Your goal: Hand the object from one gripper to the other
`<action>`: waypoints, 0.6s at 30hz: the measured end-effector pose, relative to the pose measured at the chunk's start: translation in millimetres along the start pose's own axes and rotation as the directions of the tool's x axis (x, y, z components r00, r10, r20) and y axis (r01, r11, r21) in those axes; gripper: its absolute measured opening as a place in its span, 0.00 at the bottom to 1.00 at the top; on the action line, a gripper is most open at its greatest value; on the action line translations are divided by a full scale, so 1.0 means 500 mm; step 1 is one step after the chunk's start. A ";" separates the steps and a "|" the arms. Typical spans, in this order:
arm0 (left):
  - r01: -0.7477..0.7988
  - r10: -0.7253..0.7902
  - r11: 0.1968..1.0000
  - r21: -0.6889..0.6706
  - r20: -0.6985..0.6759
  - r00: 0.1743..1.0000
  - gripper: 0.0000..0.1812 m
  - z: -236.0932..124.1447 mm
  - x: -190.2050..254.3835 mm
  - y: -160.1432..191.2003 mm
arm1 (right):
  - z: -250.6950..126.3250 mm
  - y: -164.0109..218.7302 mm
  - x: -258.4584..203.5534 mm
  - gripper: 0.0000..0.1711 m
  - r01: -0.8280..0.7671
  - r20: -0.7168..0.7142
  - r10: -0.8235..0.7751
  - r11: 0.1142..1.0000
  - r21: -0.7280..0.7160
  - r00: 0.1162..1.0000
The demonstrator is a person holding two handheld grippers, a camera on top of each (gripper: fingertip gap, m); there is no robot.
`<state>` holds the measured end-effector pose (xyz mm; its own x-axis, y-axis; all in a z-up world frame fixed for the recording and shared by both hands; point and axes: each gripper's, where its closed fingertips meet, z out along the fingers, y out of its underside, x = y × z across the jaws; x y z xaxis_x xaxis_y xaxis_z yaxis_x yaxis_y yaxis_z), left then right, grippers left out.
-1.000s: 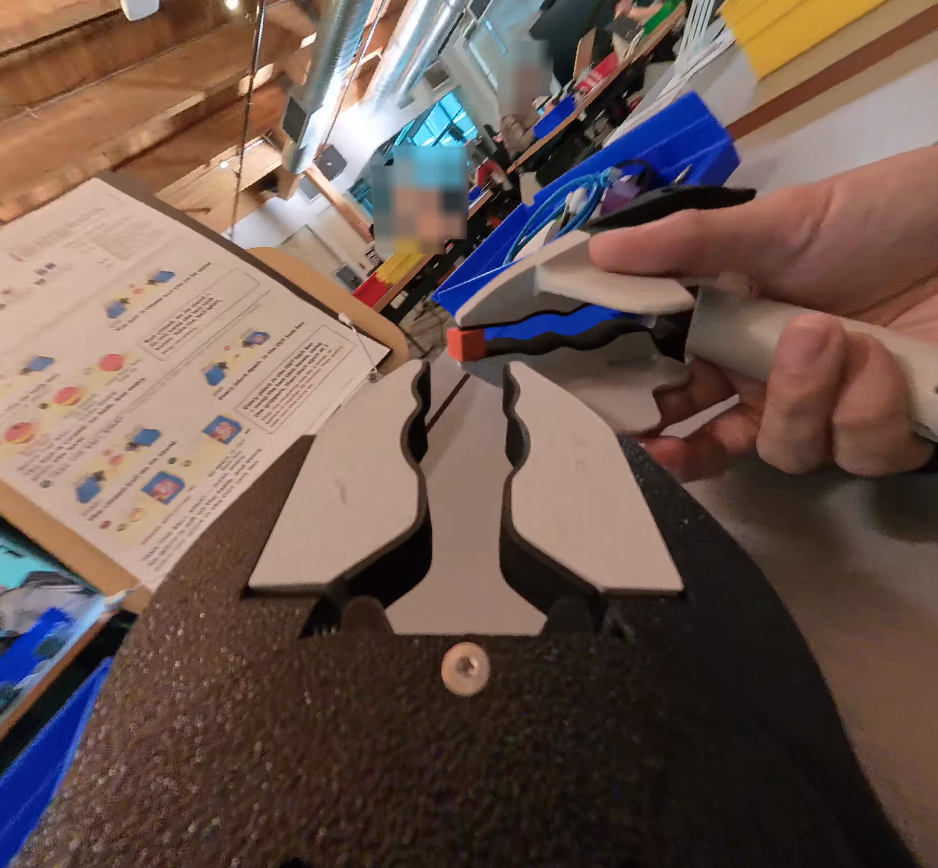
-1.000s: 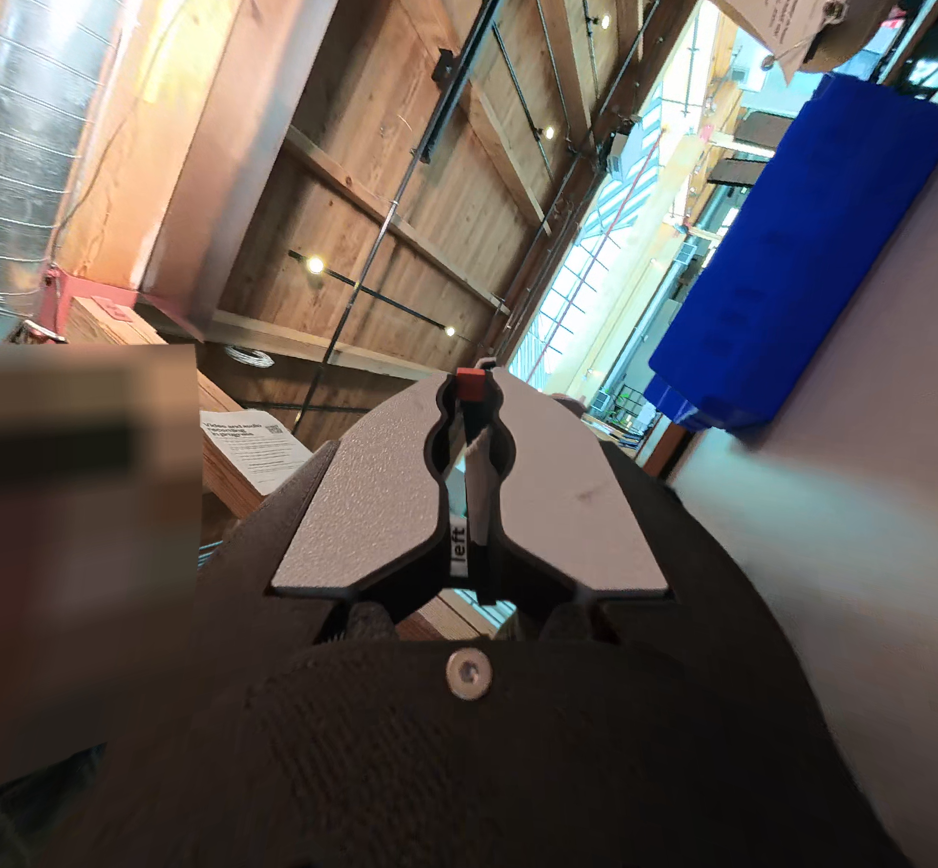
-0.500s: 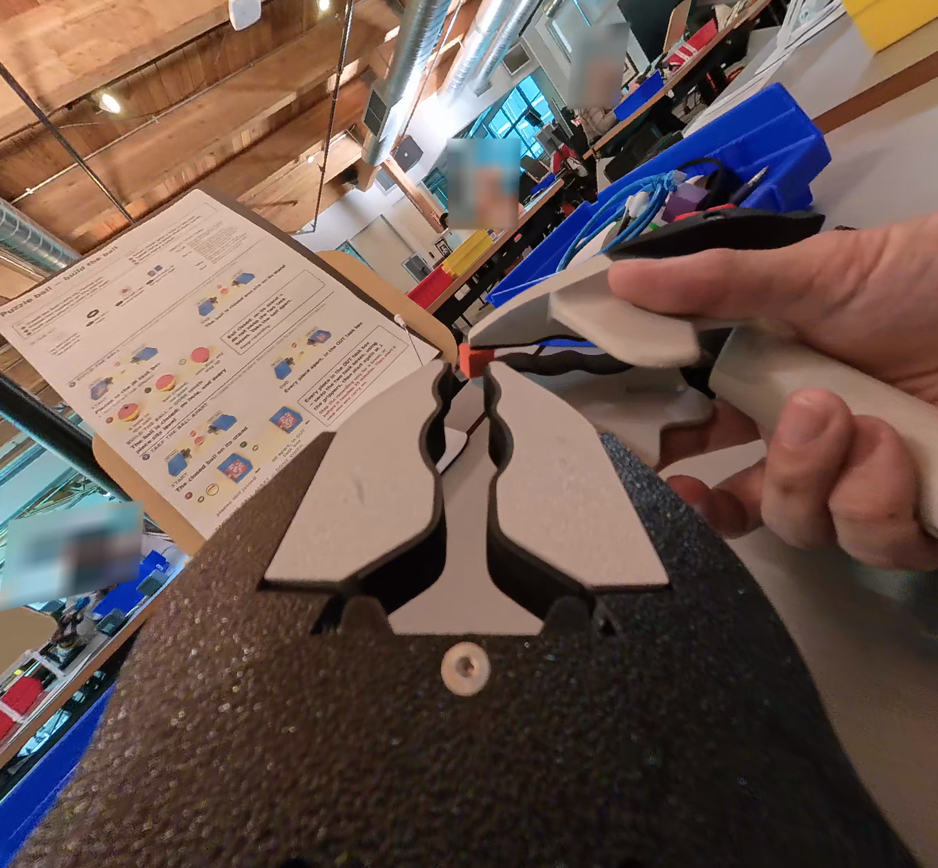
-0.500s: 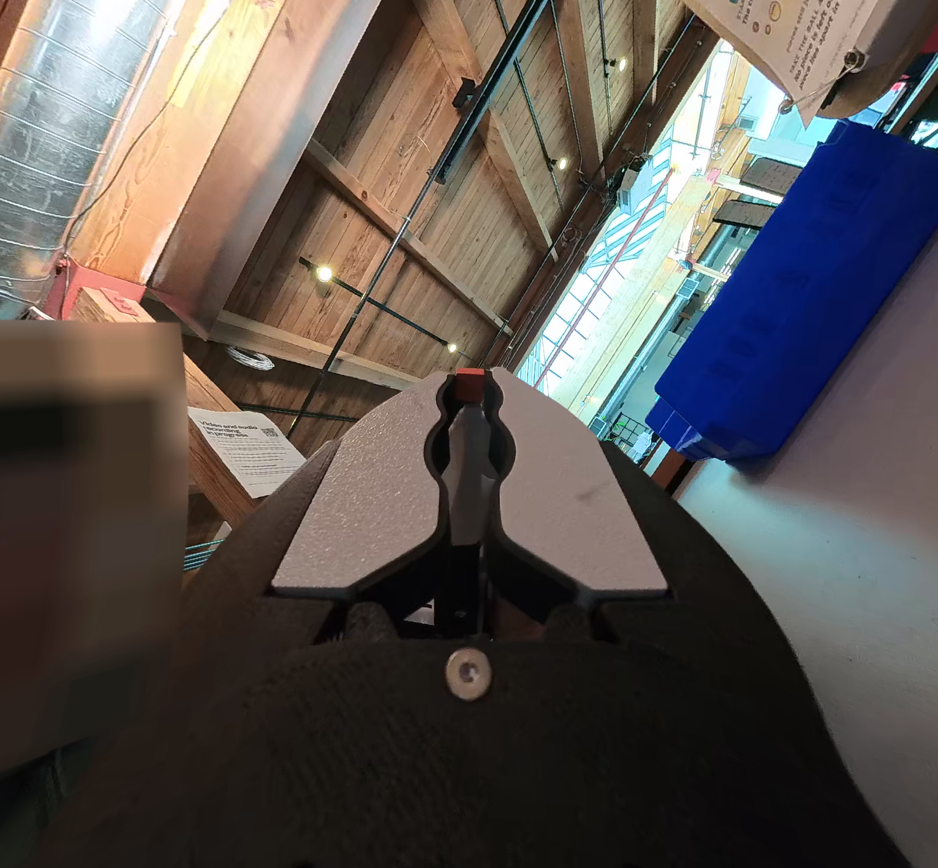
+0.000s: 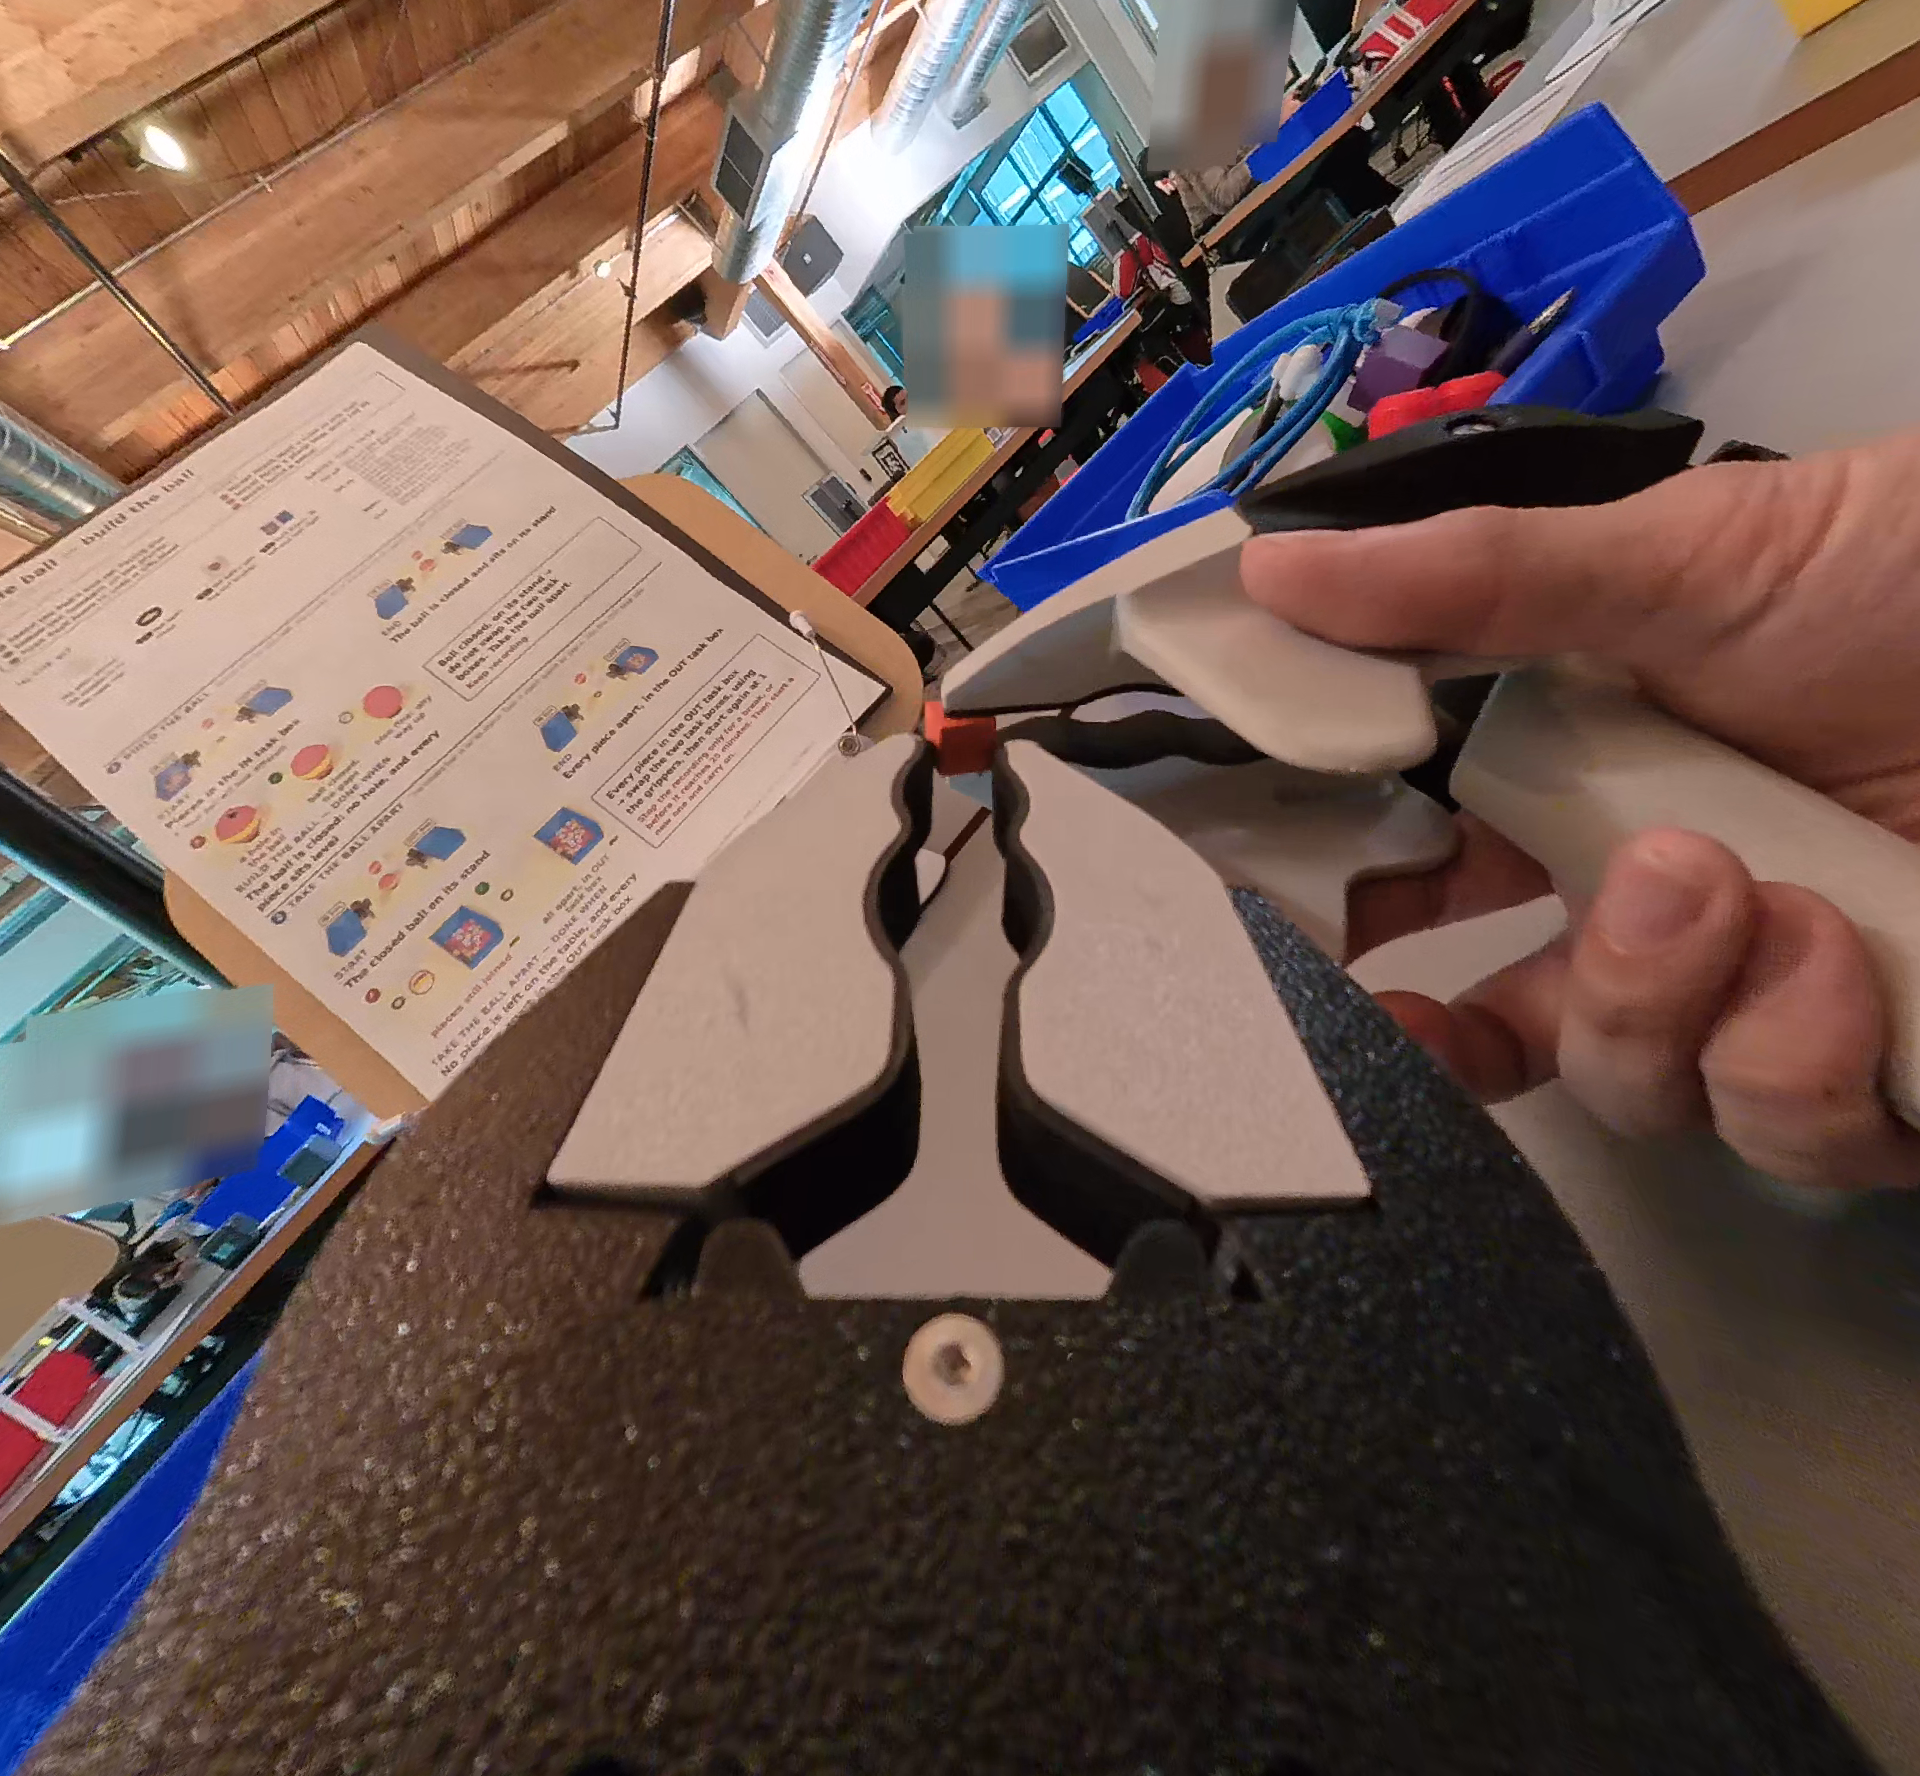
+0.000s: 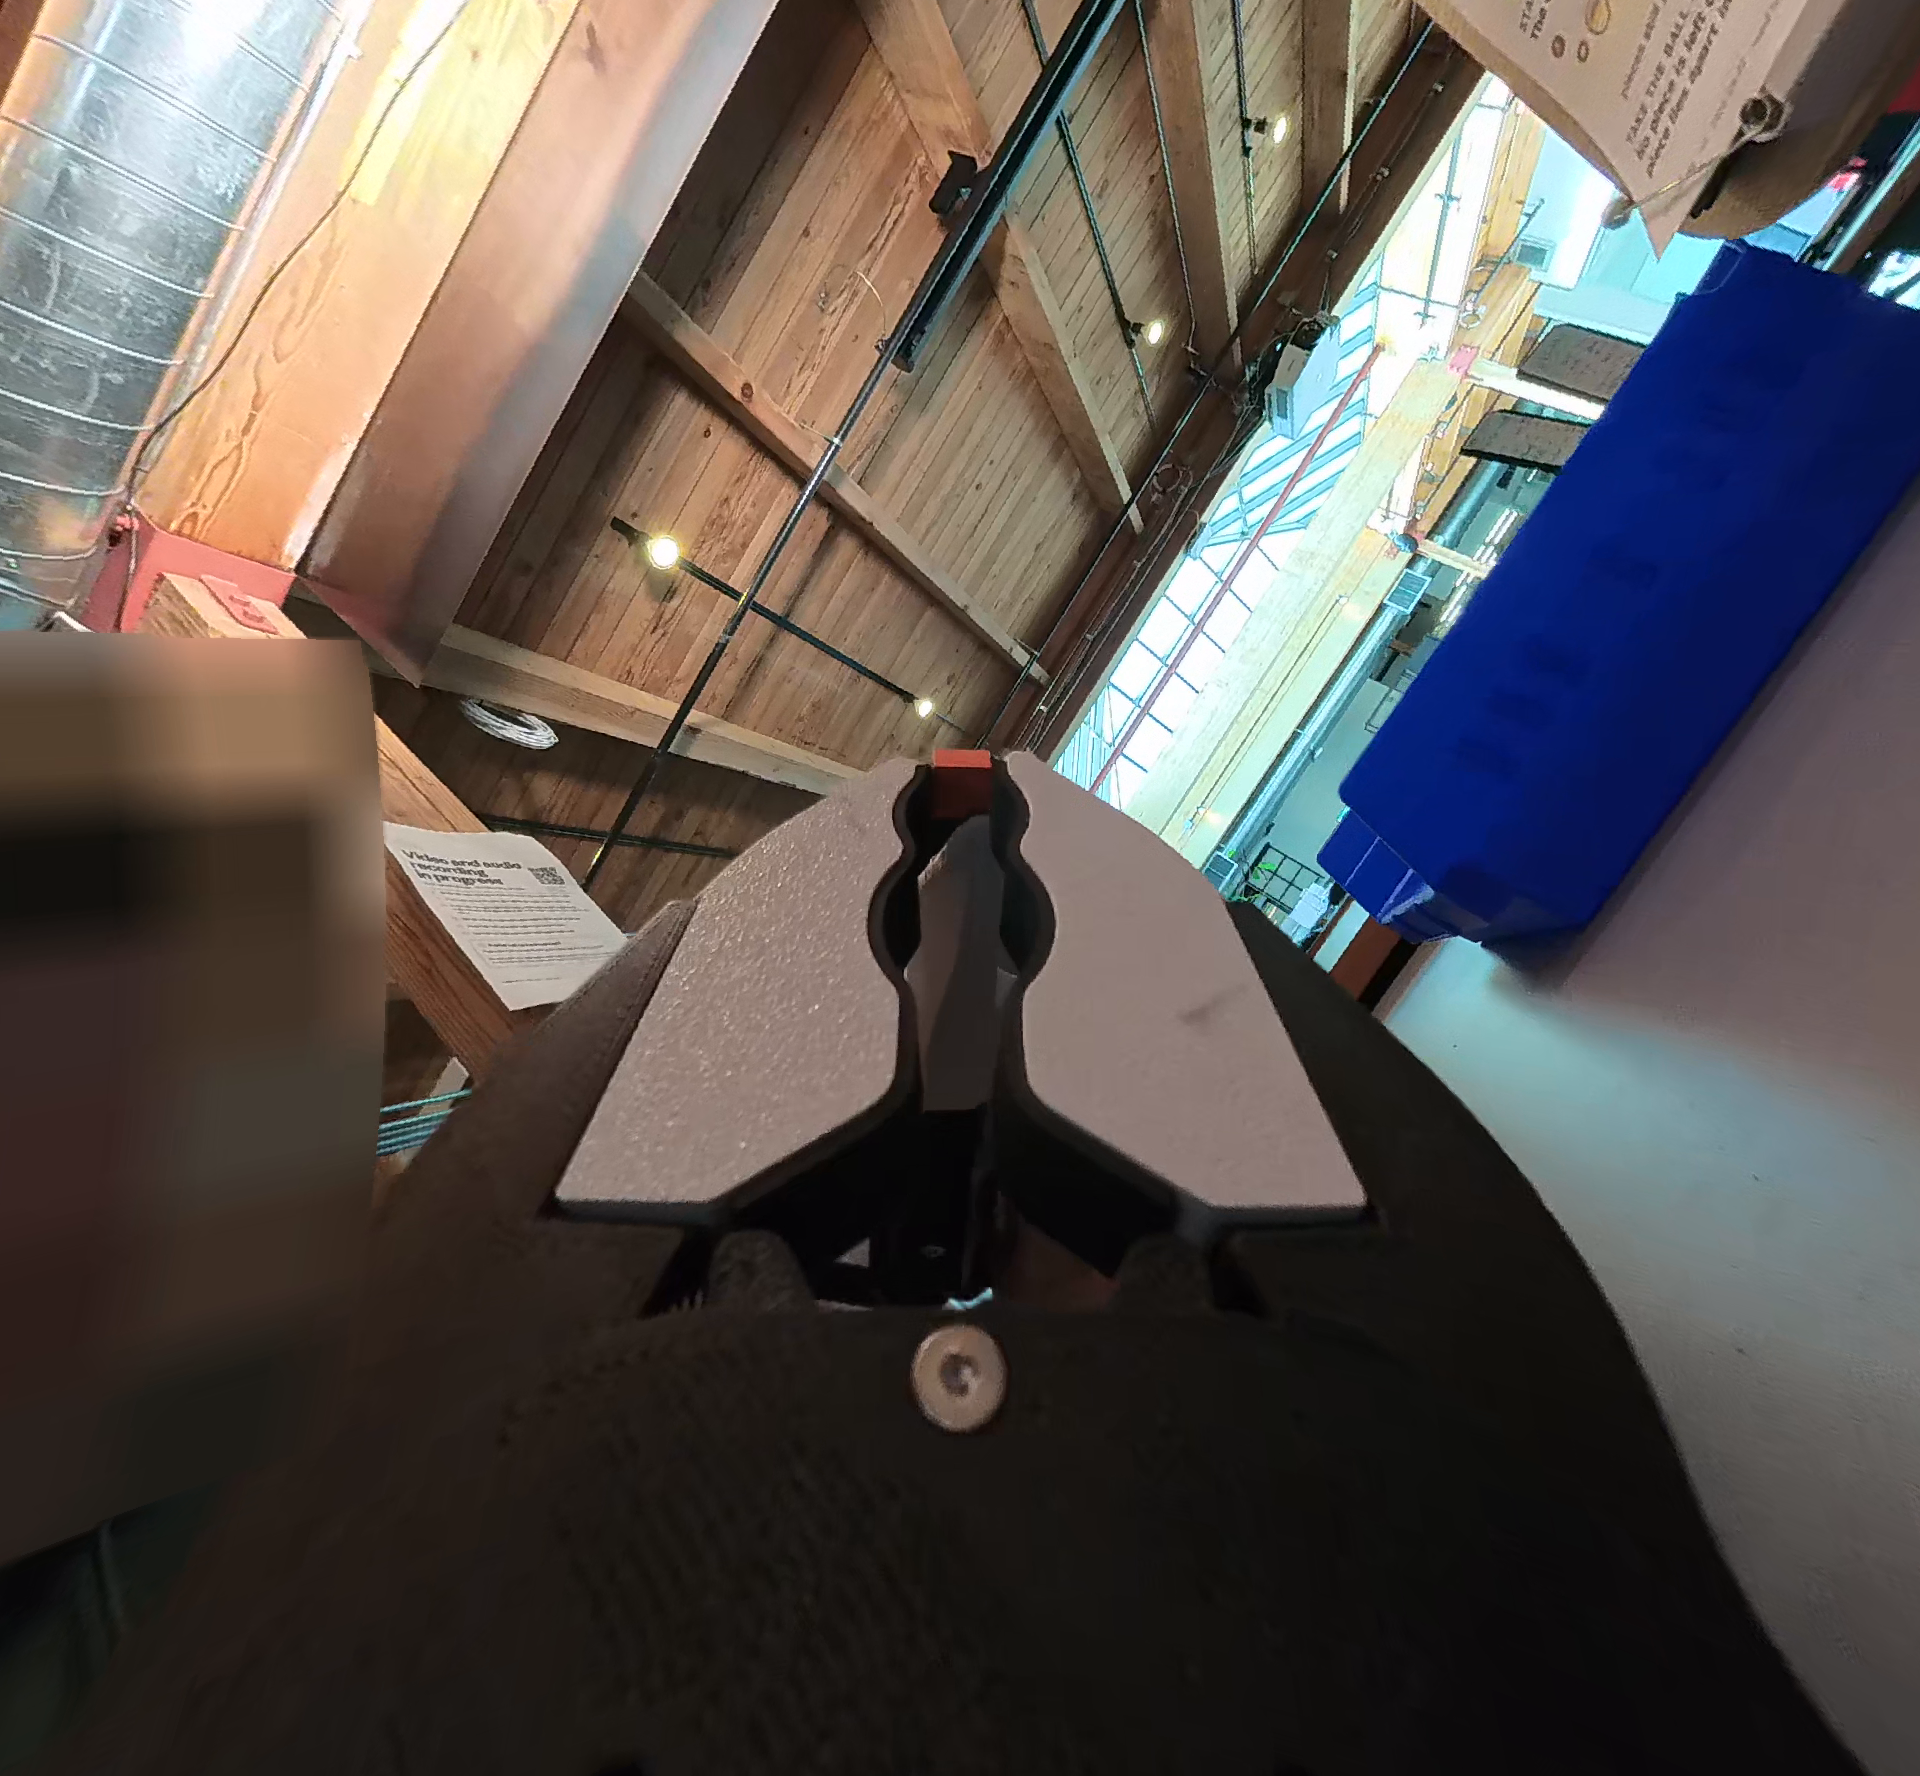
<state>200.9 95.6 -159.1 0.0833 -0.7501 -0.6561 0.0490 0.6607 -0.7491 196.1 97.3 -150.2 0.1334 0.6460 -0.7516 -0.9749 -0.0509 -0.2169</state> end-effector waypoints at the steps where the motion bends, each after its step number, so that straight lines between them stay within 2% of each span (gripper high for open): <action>1: 0.012 -0.012 1.000 0.002 -0.016 1.000 0.06 0.000 0.001 0.000 | 0.000 0.000 0.000 0.06 0.007 -0.002 -0.007 1.000 -0.006 1.000; 4: 0.085 -0.083 0.996 0.021 -0.102 0.991 0.06 -0.001 0.002 0.002 | -0.002 0.003 0.002 0.07 0.063 -0.018 -0.064 0.995 -0.074 0.998; 7: 0.254 -0.241 0.967 0.005 -0.304 0.922 0.06 -0.007 0.008 0.010 | -0.008 0.014 0.006 0.15 0.254 -0.032 -0.268 0.942 -0.220 0.963; 9: 0.409 -0.381 0.912 -0.040 -0.453 0.806 0.06 -0.021 0.008 0.014 | -0.012 0.025 0.000 0.18 0.423 0.001 -0.447 0.846 -0.325 0.895; 11: 0.524 -0.483 0.844 -0.115 -0.587 0.650 0.06 -0.045 0.012 0.018 | -0.016 0.042 -0.008 0.18 0.575 0.069 -0.604 0.709 -0.408 0.794; 13: 0.594 -0.545 0.777 -0.208 -0.696 0.469 0.05 -0.075 0.022 0.019 | -0.018 0.057 -0.013 0.17 0.674 0.124 -0.706 0.587 -0.449 0.697; 15: 0.634 -0.569 0.723 -0.273 -0.756 0.324 0.05 -0.100 0.029 0.015 | -0.018 0.070 -0.014 0.17 0.722 0.160 -0.755 0.510 -0.466 0.636; 18: 0.672 -0.585 0.674 -0.308 -0.778 0.230 0.05 -0.111 0.030 0.012 | -0.025 0.098 -0.002 0.13 0.734 0.214 -0.767 0.432 -0.524 0.604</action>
<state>147.1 86.9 -178.6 -0.7837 -0.5826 0.2154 -0.2174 -0.0677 -0.9737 150.3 84.5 -167.8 0.7907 0.5923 -0.1548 -0.2296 0.0526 -0.9719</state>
